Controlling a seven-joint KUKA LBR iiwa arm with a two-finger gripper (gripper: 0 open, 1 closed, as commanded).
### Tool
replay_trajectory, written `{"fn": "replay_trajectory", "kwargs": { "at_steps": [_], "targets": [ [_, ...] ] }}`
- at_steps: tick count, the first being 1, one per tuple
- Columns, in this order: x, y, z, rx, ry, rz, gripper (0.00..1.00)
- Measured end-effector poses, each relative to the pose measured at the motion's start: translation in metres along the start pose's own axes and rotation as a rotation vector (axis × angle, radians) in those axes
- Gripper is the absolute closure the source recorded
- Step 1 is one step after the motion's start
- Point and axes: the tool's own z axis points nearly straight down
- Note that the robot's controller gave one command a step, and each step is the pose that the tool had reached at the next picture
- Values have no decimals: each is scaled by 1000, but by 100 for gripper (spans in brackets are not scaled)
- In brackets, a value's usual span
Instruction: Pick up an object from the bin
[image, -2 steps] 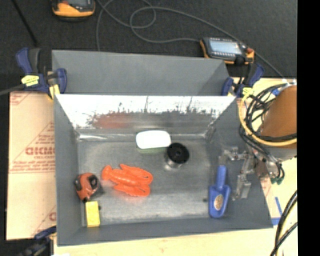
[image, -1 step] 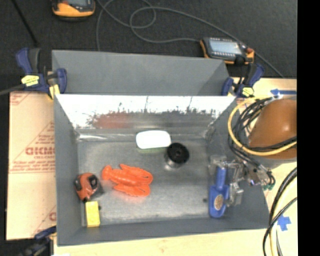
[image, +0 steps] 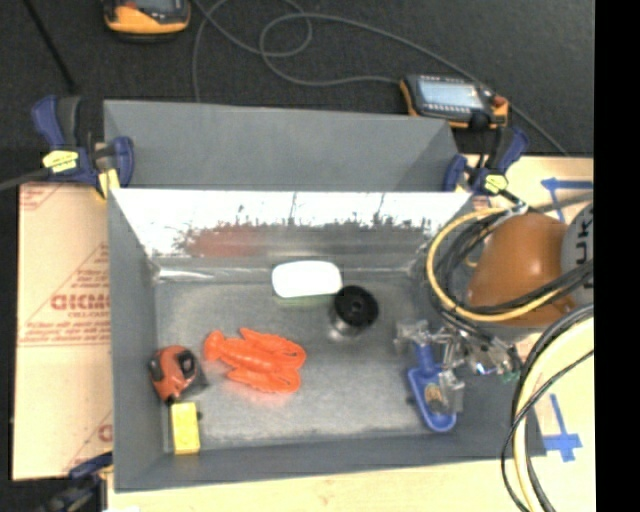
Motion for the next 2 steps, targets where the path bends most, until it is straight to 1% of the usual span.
{"fn": "replay_trajectory", "kwargs": {
  "at_steps": [1, 2],
  "targets": [
    [4, -5, 8, -1, -3, -118, 0],
    [-9, -18, 1, -1, -7, -345, 100]
  ]
}}
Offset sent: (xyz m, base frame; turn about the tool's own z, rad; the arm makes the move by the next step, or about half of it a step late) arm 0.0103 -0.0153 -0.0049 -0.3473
